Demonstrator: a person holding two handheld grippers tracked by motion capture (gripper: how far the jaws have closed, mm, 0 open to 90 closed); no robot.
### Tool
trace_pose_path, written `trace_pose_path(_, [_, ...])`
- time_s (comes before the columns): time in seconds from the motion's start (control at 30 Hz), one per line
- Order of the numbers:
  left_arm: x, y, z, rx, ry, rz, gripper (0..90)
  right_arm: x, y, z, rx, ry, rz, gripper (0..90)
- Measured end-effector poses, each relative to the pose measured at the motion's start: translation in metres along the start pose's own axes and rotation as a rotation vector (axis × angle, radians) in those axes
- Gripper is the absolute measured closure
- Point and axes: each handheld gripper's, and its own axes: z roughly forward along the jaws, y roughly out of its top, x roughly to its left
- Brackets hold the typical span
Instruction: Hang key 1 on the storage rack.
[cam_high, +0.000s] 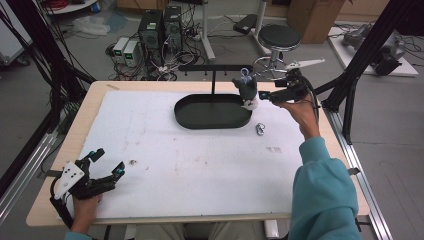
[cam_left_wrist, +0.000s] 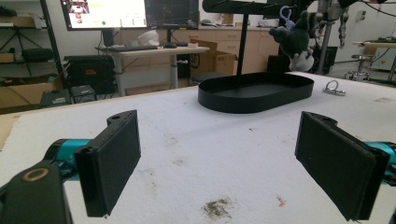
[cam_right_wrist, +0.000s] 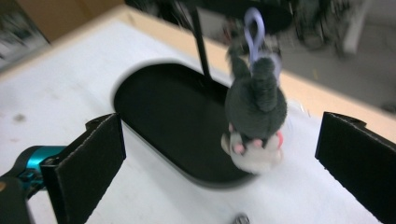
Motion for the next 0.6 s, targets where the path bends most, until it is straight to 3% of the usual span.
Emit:
trace_pose_path(0.03, [0.000, 0.000, 0.000, 0.003, -0.002, 0.001, 14.6, 0.001, -0.007, -0.008, -0.042, 0.023, -0.003, 0.8])
trace_pose_path(0.17, [0.000, 0.000, 0.000, 0.002, -0.003, 0.000, 14.6, 0.003, -0.020, -0.018, -0.072, 0.048, -0.024, 0.7])
trace_pose_path(0.6, [0.000, 0.000, 0.000, 0.001, -0.002, 0.001, 14.6, 0.017, -0.067, -0.038, -0.139, 0.002, -0.087, 0.8])
